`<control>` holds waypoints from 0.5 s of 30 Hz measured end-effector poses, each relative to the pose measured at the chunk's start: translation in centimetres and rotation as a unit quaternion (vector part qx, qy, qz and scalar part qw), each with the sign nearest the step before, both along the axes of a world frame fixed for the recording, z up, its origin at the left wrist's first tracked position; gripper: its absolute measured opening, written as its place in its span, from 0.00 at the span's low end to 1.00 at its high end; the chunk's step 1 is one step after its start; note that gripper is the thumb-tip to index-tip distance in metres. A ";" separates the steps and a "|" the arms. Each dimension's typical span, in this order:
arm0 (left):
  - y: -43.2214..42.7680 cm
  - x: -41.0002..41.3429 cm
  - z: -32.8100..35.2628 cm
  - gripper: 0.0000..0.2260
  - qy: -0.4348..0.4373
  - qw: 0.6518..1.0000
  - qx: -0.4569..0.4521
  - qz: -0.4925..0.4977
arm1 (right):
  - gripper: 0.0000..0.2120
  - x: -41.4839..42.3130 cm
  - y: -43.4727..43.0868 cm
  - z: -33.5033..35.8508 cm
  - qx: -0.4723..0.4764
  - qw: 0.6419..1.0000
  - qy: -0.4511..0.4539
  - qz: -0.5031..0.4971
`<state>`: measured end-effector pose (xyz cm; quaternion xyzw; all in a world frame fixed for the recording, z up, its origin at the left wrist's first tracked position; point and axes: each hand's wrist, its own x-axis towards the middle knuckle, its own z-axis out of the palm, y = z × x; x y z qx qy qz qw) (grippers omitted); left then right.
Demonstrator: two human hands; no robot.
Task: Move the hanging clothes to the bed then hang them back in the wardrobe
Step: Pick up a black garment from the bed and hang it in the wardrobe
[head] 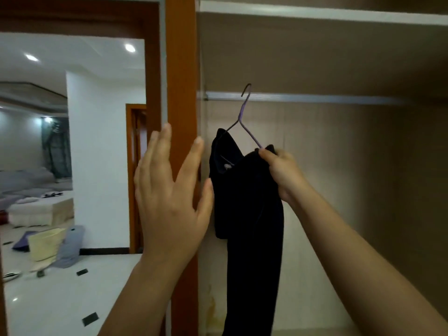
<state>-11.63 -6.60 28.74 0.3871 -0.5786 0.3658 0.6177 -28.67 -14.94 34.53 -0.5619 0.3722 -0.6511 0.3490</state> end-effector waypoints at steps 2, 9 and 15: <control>-0.5 0.8 0.0 0.27 0.024 0.999 0.036 0.002 | 0.09 2.0 -1.5 1.0 -0.011 1.000 0.014 -0.002; -1.7 2.2 -0.2 0.29 0.023 0.980 0.132 -0.150 | 0.15 6.0 -7.2 4.7 0.002 1.000 0.009 -0.026; -2.5 2.3 -0.4 0.28 0.019 0.981 0.117 -0.156 | 0.14 6.7 -10.1 6.2 0.020 0.999 0.027 -0.020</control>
